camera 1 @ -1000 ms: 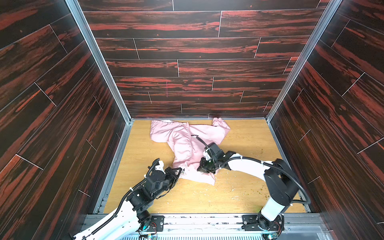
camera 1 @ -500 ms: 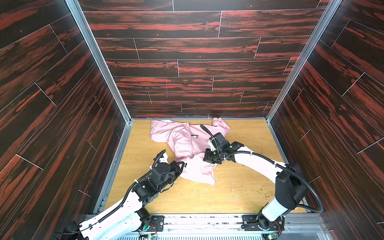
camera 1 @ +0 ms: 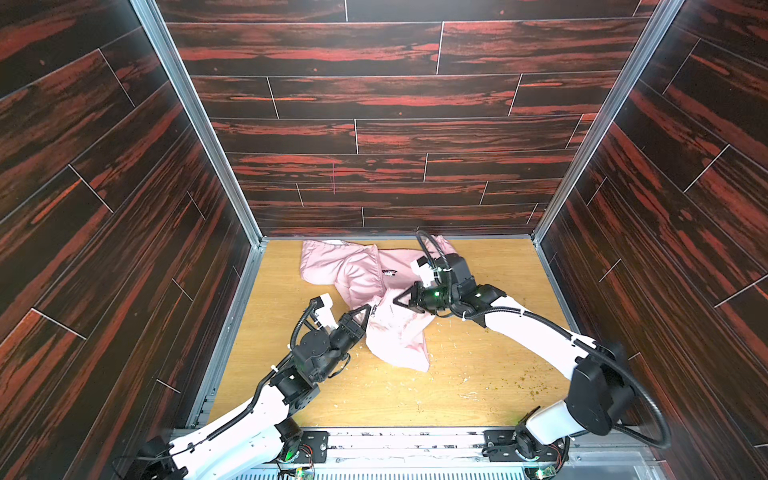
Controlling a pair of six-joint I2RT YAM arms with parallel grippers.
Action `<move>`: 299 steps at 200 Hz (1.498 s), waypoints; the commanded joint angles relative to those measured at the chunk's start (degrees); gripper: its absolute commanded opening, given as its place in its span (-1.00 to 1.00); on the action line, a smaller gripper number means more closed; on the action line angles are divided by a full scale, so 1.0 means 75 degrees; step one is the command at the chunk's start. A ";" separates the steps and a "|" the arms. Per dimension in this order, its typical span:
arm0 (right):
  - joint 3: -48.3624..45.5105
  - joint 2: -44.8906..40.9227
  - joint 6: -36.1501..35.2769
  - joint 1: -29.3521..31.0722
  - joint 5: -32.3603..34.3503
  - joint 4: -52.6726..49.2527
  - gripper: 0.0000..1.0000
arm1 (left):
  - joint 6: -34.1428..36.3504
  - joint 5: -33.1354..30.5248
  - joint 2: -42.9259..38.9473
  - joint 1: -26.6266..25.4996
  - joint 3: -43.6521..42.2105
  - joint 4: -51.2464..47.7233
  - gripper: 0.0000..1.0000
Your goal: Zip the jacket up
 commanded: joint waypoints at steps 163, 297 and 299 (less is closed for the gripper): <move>-0.0420 -0.1416 0.2584 -0.0230 0.0302 0.3012 -1.00 | -0.0867 0.0928 0.2161 0.0293 0.1105 0.4526 -1.00; -0.0153 -0.1119 0.2931 -0.0201 -0.0032 0.3118 -1.00 | -0.0991 0.0795 0.2465 0.0302 0.1221 0.4786 -1.00; -0.0145 -0.1110 0.2931 -0.0199 -0.0034 0.3118 -1.00 | -0.0993 0.0792 0.2468 0.0303 0.1221 0.4796 -1.00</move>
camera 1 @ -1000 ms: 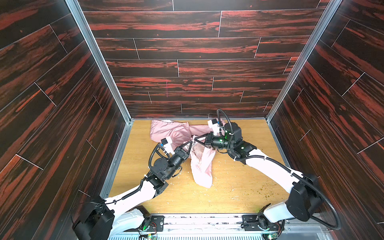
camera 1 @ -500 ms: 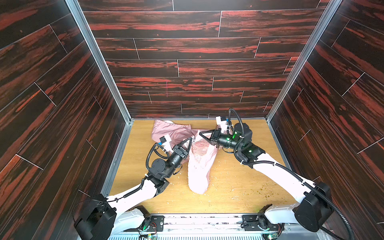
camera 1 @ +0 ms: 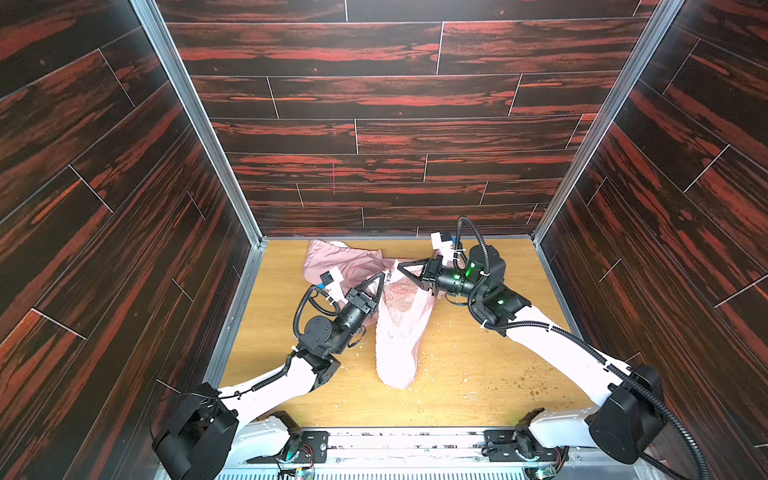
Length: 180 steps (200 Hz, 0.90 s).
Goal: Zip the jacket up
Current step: 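Hold the raised jacket front with both grippers, zipper edges held apart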
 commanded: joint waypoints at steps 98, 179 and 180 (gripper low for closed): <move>0.0334 0.0204 0.0393 0.0059 -0.0140 0.0368 -1.00 | -0.0107 -0.0184 0.0047 0.0097 0.0215 0.0748 -1.00; 0.0457 0.0408 0.0509 0.0147 -0.0263 0.0496 -1.00 | -0.0166 -0.0038 0.0094 0.0162 0.0345 0.0747 -1.00; 0.0460 0.0411 0.0506 0.0144 -0.0265 0.0496 -1.00 | -0.0166 -0.0040 0.0094 0.0167 0.0345 0.0746 -1.00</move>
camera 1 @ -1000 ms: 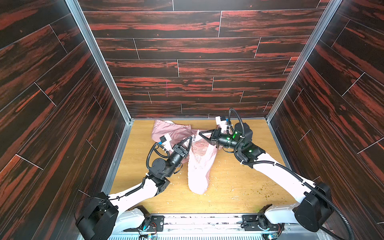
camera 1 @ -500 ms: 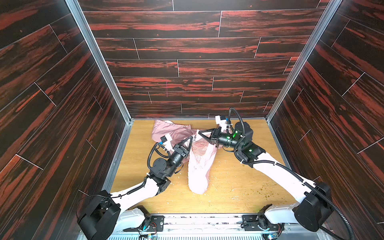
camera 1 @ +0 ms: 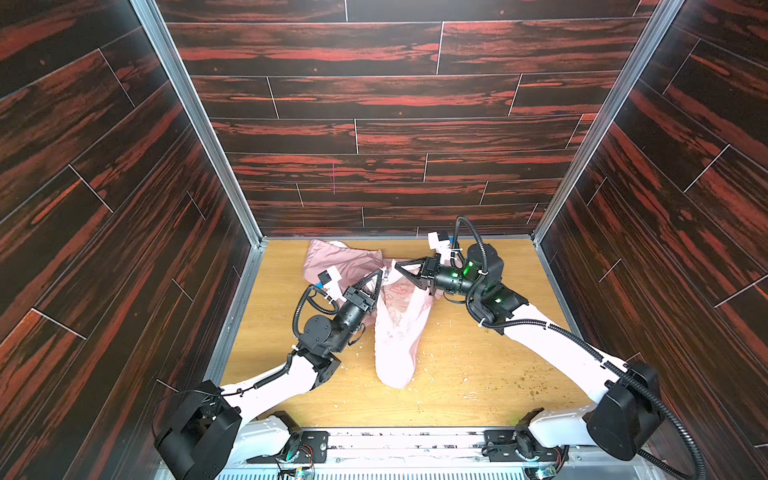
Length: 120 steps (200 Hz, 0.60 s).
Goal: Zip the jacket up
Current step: 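Hold the raised jacket front with both grippers, zipper edges held apart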
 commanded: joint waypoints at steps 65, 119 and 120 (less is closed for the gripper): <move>0.0482 0.0326 0.0022 0.0088 -0.0191 0.0322 -1.00 | -0.0064 0.0100 0.0018 0.0065 0.0281 0.0529 -1.00; 0.0520 0.0390 0.0034 0.0100 -0.0156 0.0252 -1.00 | -0.0088 0.0109 0.0008 0.0103 0.0258 0.0606 -1.00; 0.0520 0.0388 0.0034 0.0095 -0.0152 0.0245 -1.00 | -0.0088 0.0103 0.0007 0.0106 0.0252 0.0613 -1.00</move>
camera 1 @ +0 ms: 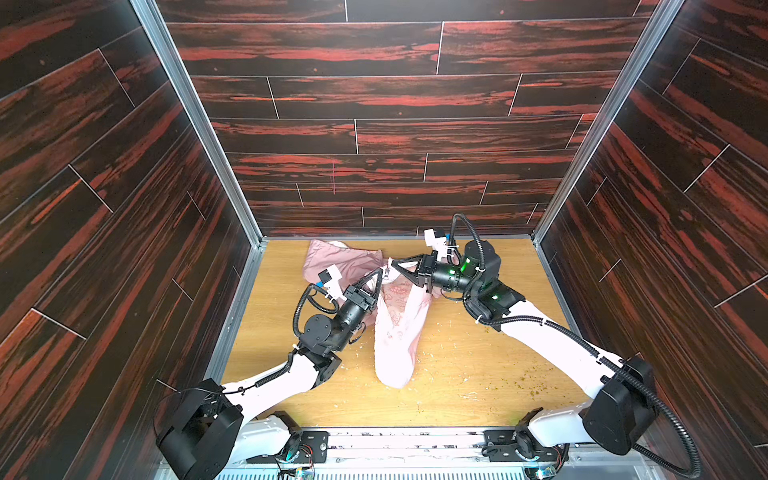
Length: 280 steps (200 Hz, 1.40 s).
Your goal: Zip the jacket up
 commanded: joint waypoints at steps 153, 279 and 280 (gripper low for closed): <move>0.0349 0.0247 0.0227 0.0131 0.0081 0.0123 -1.00 | -0.0140 0.0036 -0.0163 0.0105 0.0079 0.0660 -1.00; 0.0345 0.0209 0.0238 0.0309 -0.0066 0.0189 -1.00 | -0.0140 -0.0046 -0.0245 0.0126 -0.0006 0.0664 -1.00; 0.0345 0.0204 0.0238 0.0312 -0.0066 0.0190 -1.00 | -0.0140 -0.0046 -0.0245 0.0120 -0.0005 0.0662 -1.00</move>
